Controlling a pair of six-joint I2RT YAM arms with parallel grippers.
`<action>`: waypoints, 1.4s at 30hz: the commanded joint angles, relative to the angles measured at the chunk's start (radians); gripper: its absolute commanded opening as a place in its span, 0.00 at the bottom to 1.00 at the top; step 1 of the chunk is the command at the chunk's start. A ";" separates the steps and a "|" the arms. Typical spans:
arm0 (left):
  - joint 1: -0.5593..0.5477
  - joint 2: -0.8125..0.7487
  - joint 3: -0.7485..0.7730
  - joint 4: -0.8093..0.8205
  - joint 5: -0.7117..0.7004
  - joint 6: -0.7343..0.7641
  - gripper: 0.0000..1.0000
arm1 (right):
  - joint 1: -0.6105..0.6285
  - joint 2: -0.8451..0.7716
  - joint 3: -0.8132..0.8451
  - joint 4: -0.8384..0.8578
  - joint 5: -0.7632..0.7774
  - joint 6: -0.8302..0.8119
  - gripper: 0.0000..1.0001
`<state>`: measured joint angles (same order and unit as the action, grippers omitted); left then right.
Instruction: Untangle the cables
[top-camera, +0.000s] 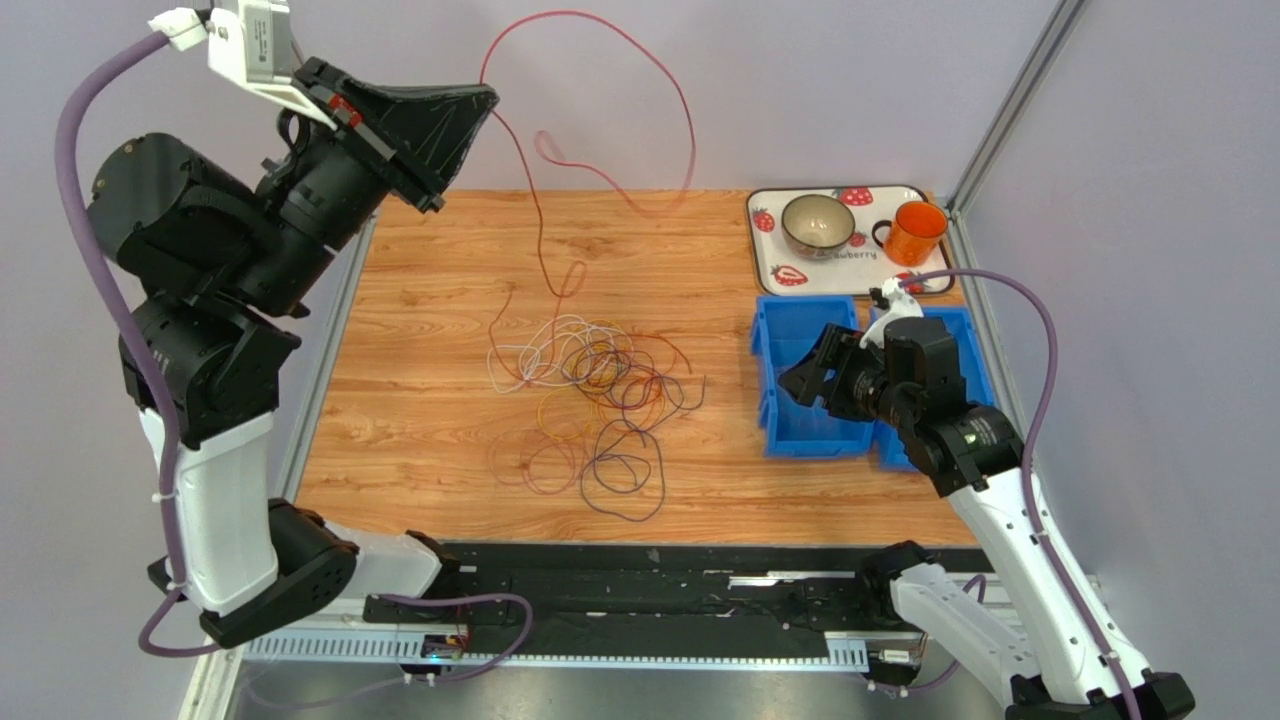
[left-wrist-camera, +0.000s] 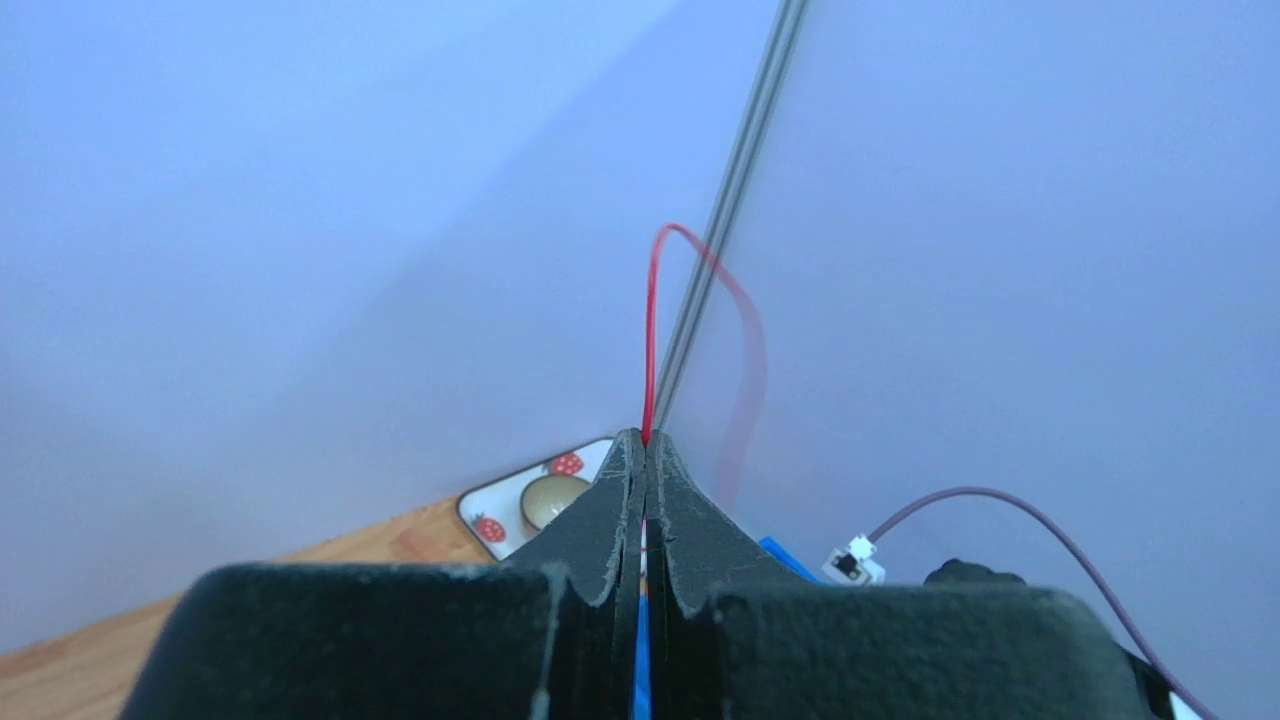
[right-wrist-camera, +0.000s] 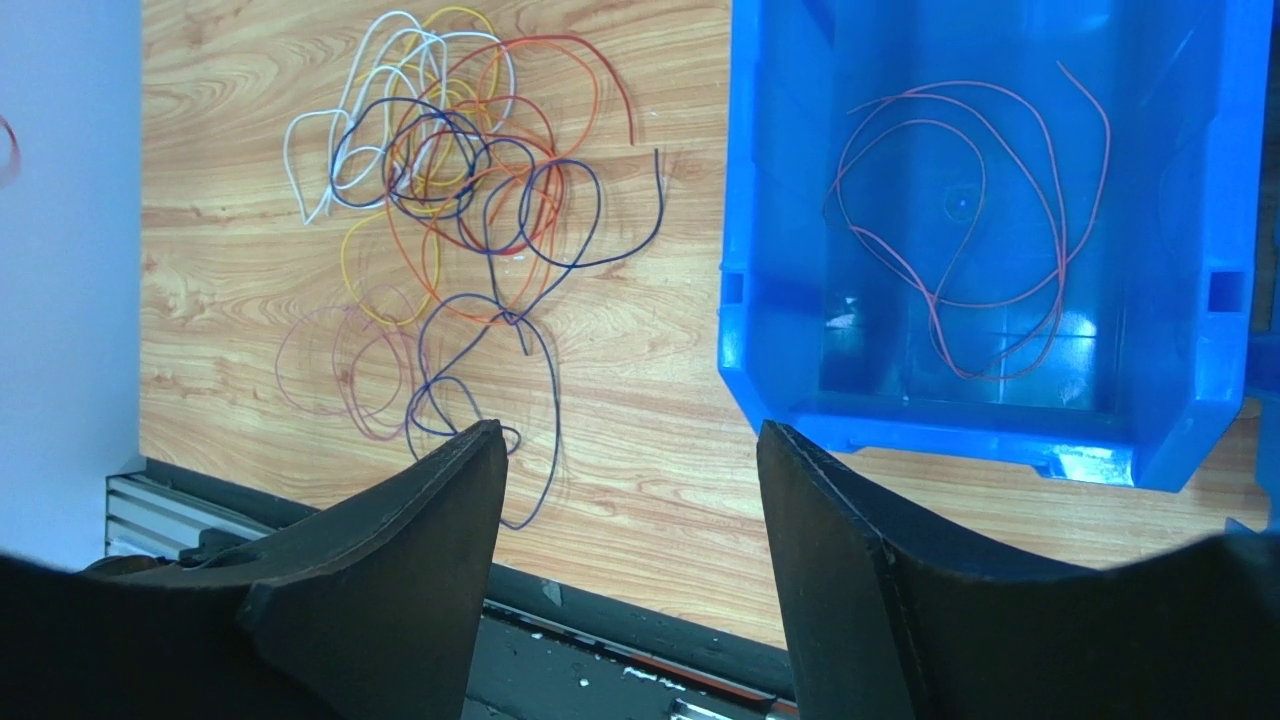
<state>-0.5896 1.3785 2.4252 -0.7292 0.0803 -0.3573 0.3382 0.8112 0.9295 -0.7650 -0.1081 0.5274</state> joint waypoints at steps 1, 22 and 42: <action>-0.006 -0.031 -0.173 0.034 0.035 0.011 0.00 | 0.002 -0.038 0.009 0.030 -0.028 0.008 0.66; -0.019 -0.211 -1.316 0.249 0.121 -0.293 0.00 | 0.005 -0.093 -0.021 0.056 -0.100 -0.012 0.67; -0.024 0.114 -1.322 0.251 0.023 -0.275 0.00 | 0.148 0.083 -0.136 0.168 -0.144 -0.023 0.69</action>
<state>-0.6083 1.4769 1.0916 -0.4988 0.1207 -0.6342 0.4267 0.8528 0.8005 -0.6945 -0.2565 0.5076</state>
